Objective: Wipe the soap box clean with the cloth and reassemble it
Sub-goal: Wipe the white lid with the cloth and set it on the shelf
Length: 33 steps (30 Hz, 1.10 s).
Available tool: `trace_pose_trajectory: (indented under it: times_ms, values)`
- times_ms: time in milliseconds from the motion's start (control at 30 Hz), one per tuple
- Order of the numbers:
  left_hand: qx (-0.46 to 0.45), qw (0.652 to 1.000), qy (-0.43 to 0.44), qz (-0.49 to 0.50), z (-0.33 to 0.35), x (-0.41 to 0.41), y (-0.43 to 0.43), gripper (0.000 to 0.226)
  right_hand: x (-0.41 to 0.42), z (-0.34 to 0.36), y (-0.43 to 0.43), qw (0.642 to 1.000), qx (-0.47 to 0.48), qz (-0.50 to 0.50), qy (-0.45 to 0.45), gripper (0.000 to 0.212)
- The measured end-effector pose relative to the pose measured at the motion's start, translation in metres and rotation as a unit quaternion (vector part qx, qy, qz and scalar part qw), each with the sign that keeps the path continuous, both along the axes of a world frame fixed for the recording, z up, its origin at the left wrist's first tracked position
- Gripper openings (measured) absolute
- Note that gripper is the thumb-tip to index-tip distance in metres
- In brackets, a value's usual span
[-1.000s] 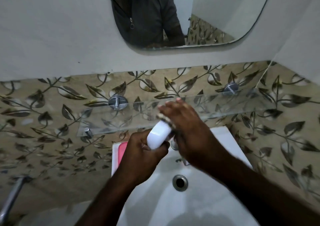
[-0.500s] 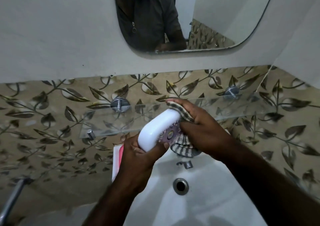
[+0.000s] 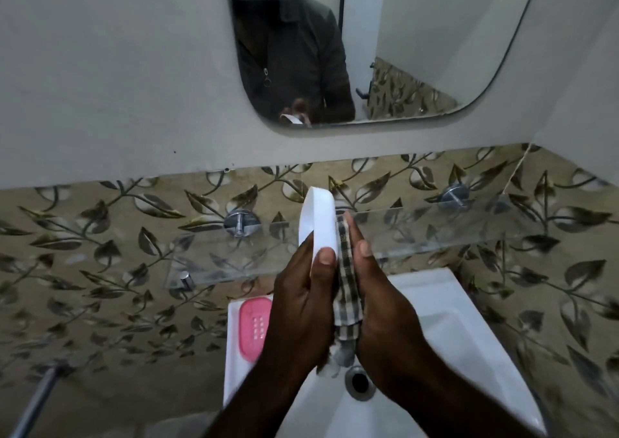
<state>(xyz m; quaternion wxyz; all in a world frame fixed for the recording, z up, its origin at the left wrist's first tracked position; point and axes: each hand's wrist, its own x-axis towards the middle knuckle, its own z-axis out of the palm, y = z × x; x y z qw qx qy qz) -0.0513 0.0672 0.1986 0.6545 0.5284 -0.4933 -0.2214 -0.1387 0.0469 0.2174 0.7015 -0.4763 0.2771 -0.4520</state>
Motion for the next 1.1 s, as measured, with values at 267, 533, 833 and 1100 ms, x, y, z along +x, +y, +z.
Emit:
trace_pose_trajectory:
  times_ms: [267,533,833,1100]
  values:
    - [0.013,0.979,0.203,-0.031,0.003,-0.010,0.011,0.035,0.007,-0.002,-0.033,0.895,-0.401,-0.070,0.184,0.043]
    - [0.024,0.996,-0.065,-0.055,-0.005,-0.006,0.015,0.035,0.004,0.008,-0.037,0.986,0.150,-0.051,0.059,0.046]
    - [0.024,0.978,-0.207,0.024,-0.020,0.017,-0.010,0.044,-0.032,-0.012,-0.036,0.984,0.178,-0.021,0.001,0.036]
    - [-0.007,0.933,-0.360,-0.010,-0.010,0.029,-0.016,0.092,-0.053,0.028,-0.066,0.794,-0.414,-0.187,0.404,0.028]
